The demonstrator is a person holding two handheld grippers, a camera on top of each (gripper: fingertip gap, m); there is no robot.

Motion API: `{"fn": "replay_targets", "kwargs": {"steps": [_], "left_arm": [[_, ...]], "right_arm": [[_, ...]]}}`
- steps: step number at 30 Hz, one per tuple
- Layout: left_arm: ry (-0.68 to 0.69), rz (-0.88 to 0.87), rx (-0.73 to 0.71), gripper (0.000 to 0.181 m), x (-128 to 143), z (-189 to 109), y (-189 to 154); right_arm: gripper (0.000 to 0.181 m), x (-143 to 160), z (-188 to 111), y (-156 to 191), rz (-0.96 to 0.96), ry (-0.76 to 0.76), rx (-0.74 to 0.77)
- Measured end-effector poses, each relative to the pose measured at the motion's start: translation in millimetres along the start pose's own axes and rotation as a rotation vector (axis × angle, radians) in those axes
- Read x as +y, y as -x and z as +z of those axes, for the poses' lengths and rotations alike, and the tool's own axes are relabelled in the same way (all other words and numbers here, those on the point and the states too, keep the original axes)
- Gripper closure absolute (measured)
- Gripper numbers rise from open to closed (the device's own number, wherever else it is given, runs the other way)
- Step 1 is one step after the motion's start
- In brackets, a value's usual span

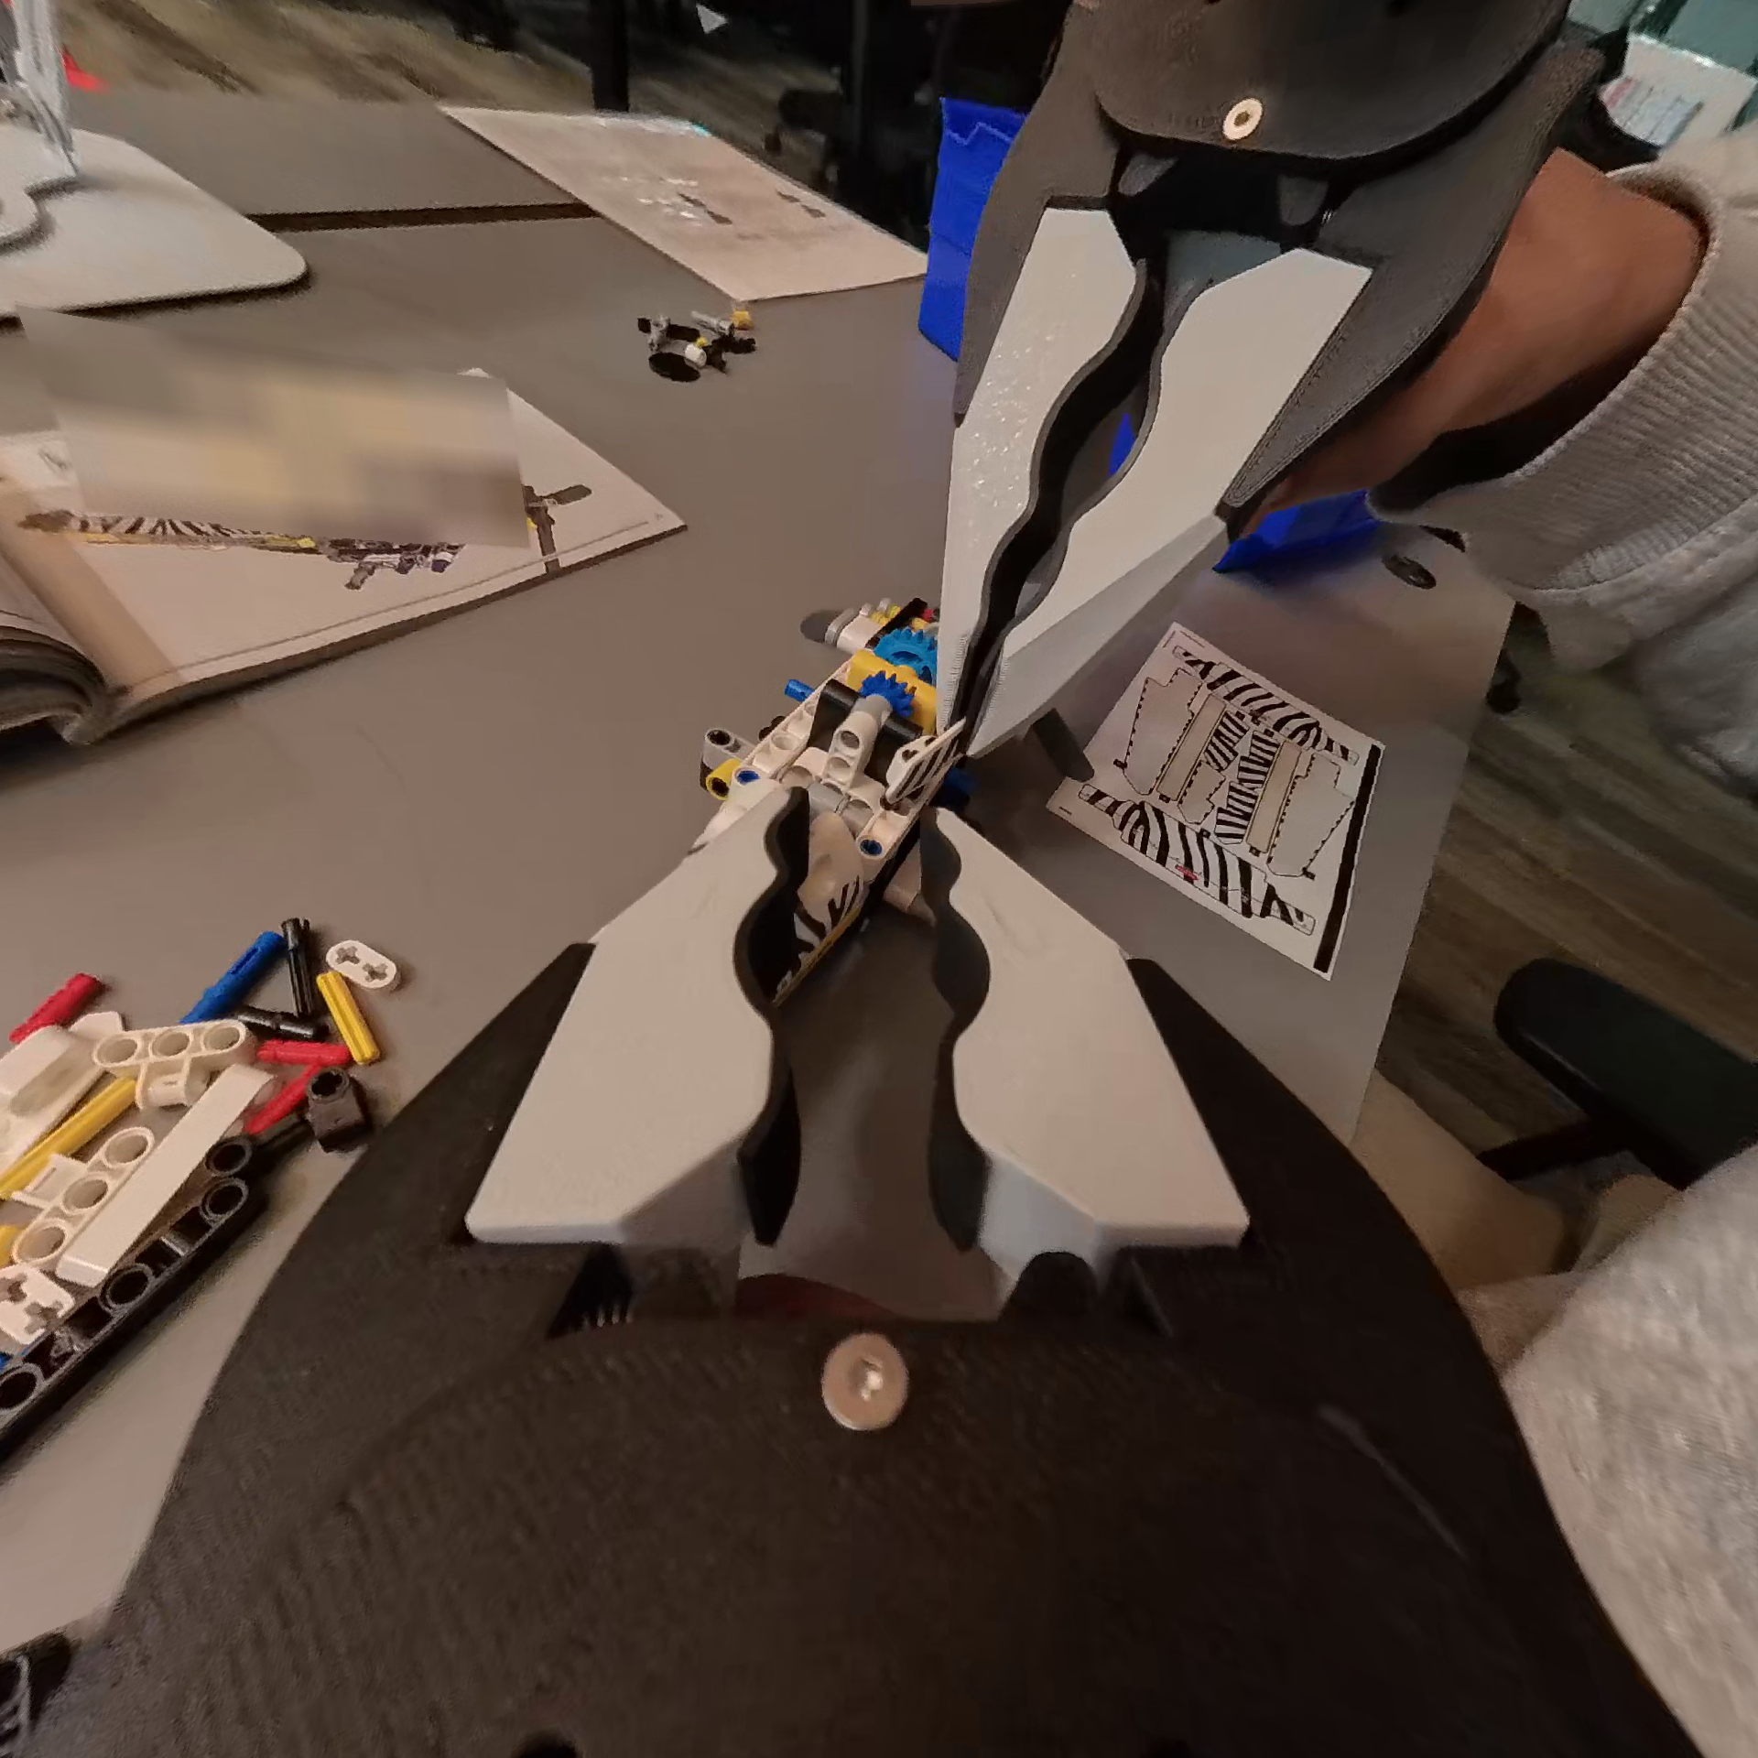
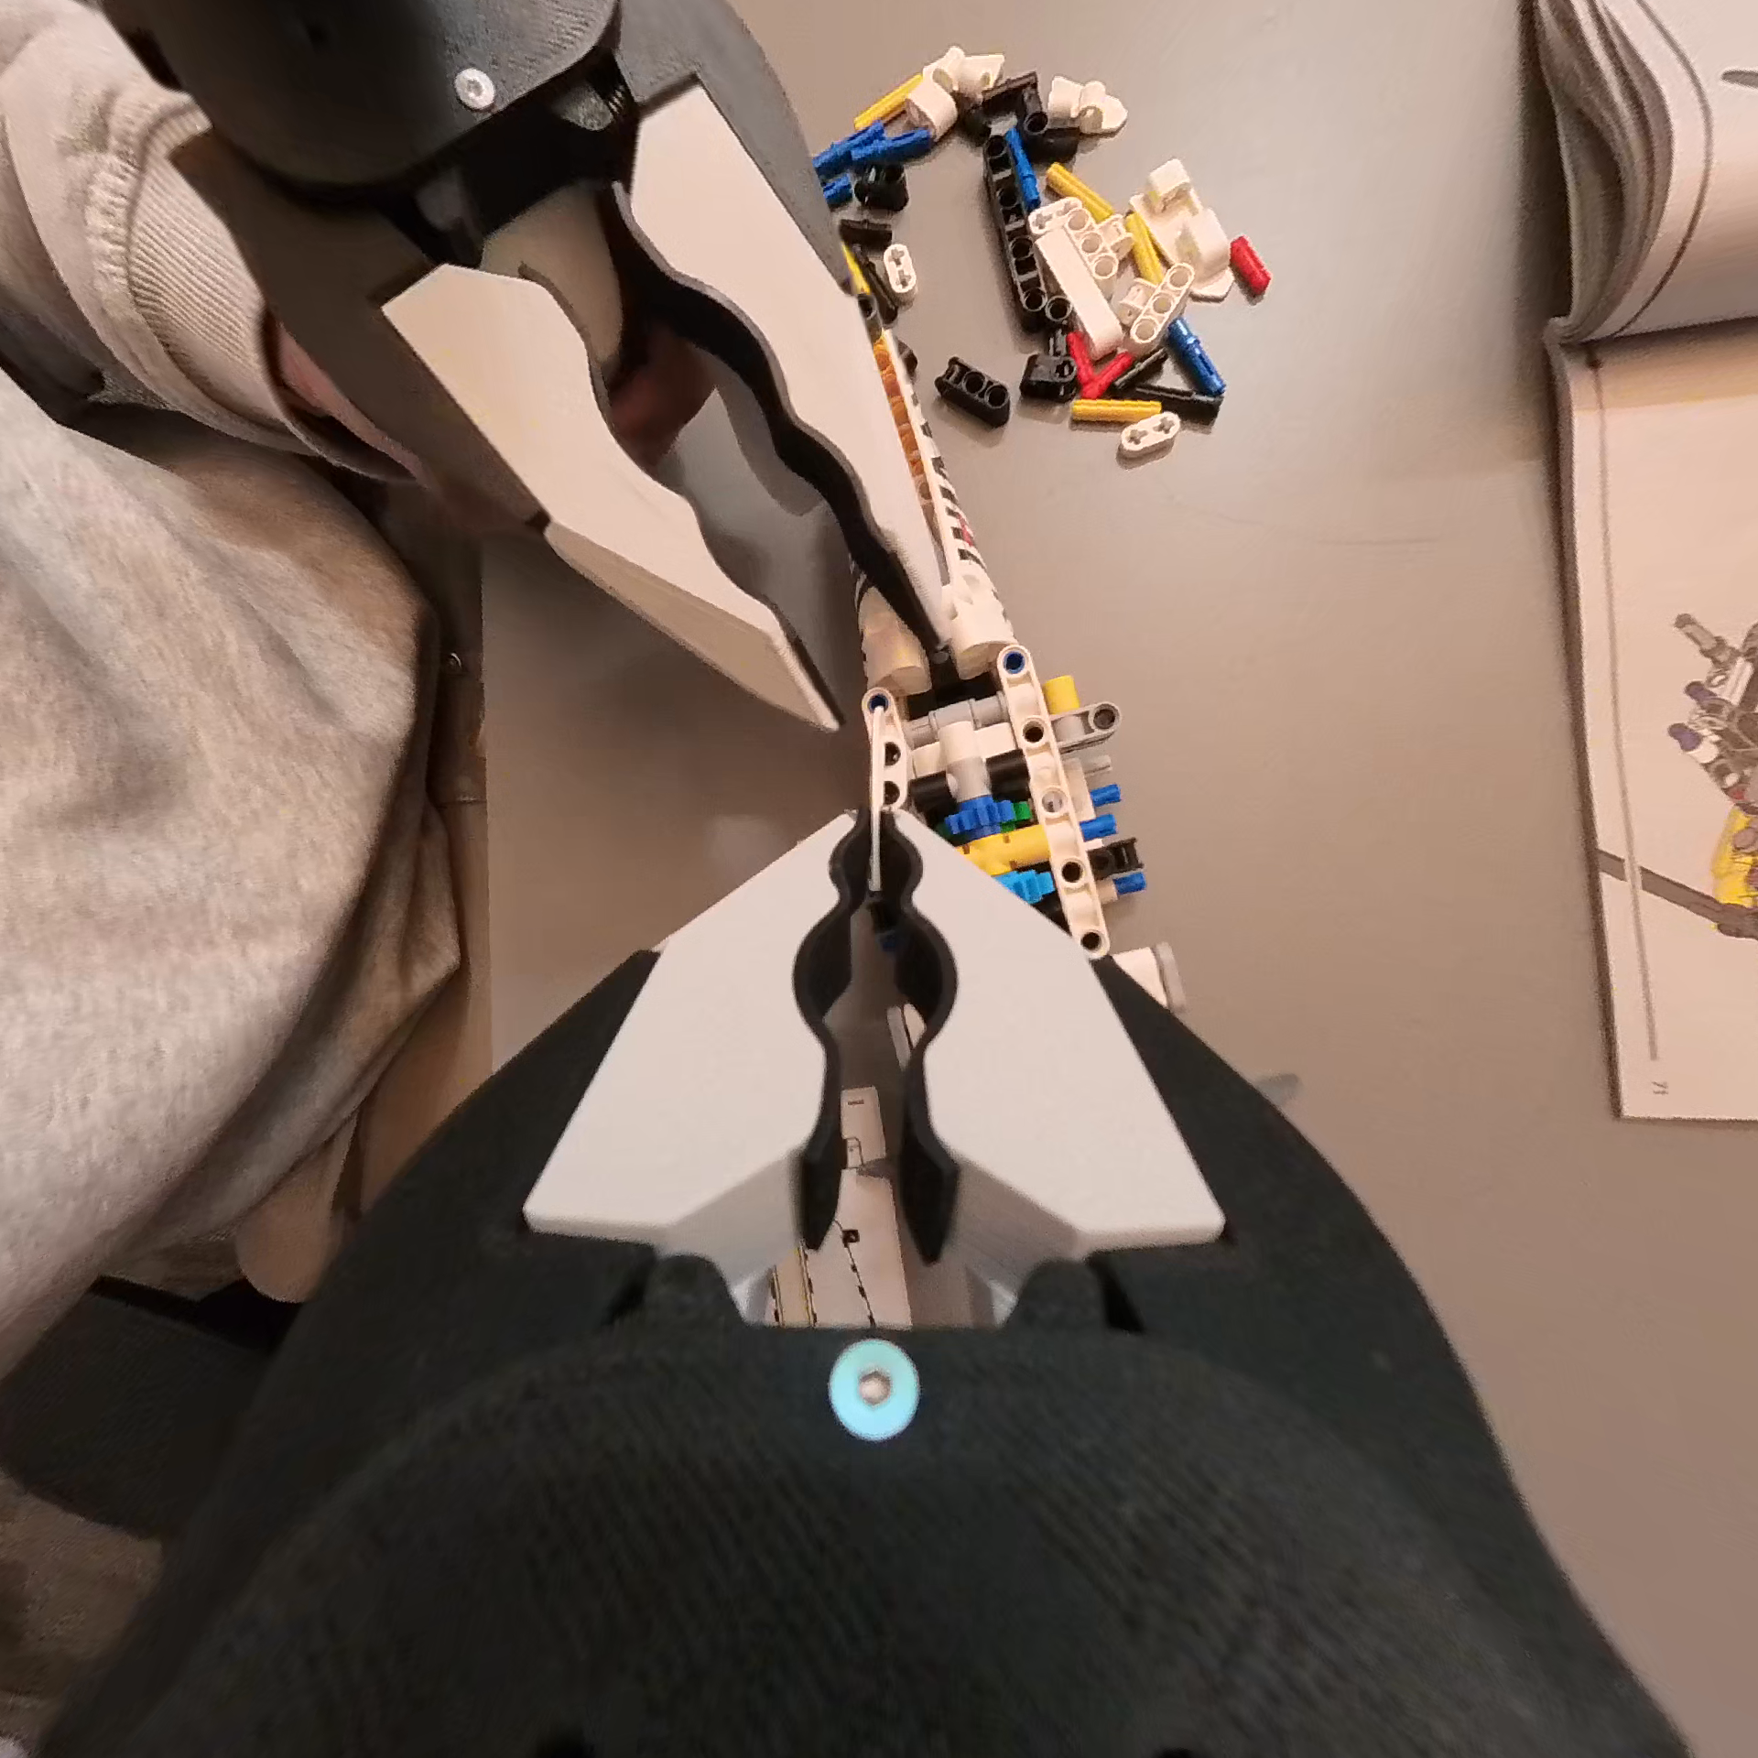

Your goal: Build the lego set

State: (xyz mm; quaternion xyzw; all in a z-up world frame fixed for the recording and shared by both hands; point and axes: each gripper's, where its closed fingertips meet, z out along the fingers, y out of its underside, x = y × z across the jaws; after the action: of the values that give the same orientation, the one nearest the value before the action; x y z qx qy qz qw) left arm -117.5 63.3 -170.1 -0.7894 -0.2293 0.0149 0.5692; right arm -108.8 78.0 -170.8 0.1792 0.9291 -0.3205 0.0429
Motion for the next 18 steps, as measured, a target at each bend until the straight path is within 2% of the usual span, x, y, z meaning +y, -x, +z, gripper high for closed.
{"fn": "replay_targets", "kwargs": {"steps": [7, 14, 18], "left_arm": [[-0.018, -0.117, 0.101, 0.162, 2.6, -6.1, -12.1], [0.038, 0.037, -0.043, 0.168, 6.6, -8.6, 8.5], [0.048, 0.044, -0.064, 0.169, 6.3, -6.2, 14.6]], "right_arm": [[0.181, -3.3, 1.4, -5.6, 0.018, 0.001, 0.026], [0.181, -6.3, 2.1, -9.2, 0.041, 0.011, 0.010], [0.181, -7.4, 2.8, -12.9, 0.072, -0.003, 0.015]]}}
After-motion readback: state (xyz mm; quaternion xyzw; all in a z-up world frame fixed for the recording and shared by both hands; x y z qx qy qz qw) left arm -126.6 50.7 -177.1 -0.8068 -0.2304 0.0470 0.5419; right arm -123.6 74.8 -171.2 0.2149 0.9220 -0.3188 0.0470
